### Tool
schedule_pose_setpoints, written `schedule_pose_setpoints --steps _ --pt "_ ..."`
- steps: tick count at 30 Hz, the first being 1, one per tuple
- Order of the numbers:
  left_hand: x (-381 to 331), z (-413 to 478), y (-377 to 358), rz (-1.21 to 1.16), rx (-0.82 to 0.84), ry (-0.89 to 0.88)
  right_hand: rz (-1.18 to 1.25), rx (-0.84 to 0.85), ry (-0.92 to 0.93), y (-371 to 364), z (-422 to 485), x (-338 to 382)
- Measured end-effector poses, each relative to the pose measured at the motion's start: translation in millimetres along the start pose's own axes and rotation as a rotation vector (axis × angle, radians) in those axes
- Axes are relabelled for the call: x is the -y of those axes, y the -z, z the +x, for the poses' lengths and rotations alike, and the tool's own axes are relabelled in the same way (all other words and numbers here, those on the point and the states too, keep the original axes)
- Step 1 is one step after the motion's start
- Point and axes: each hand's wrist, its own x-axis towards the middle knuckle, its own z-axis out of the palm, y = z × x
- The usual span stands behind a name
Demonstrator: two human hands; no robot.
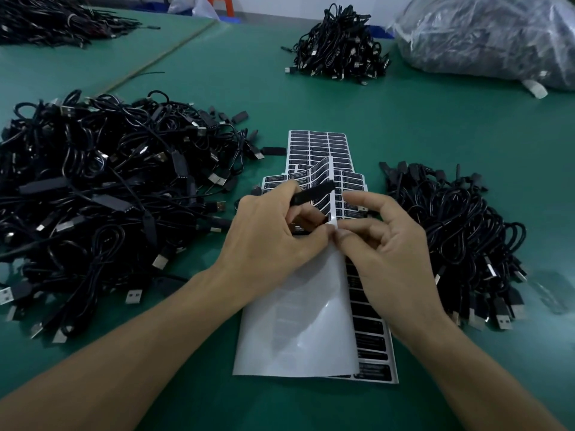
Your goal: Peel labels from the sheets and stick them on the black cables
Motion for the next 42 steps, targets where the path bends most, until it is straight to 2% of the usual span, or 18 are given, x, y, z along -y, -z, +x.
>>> schedule_pose_setpoints --steps 10,25,35,39,42 --pt "2.4 -0.6 -0.2 -0.159 0.060 0.046 -0.119 0.038 0.102 -2.3 -4.0 0.8" --pt "7.8 3.5 -1.1 -0.338 0.100 0.115 -0.117 0.068 0.121 -4.8 -4.3 2.0" --pt "2.3 1.4 -3.5 -0.276 -0.019 0.068 -0.147 0.017 0.130 -6.8 -7.9 2.6" --pt "4.0 2.8 -4.8 -0.204 -0.169 0.104 -0.316 -0.062 0.170 -4.3 -8.4 1.3" --pt "5.0 2.9 -5.6 -0.169 -0.210 0.098 -0.519 -0.009 0.131 -3.6 -8.0 -0.8"
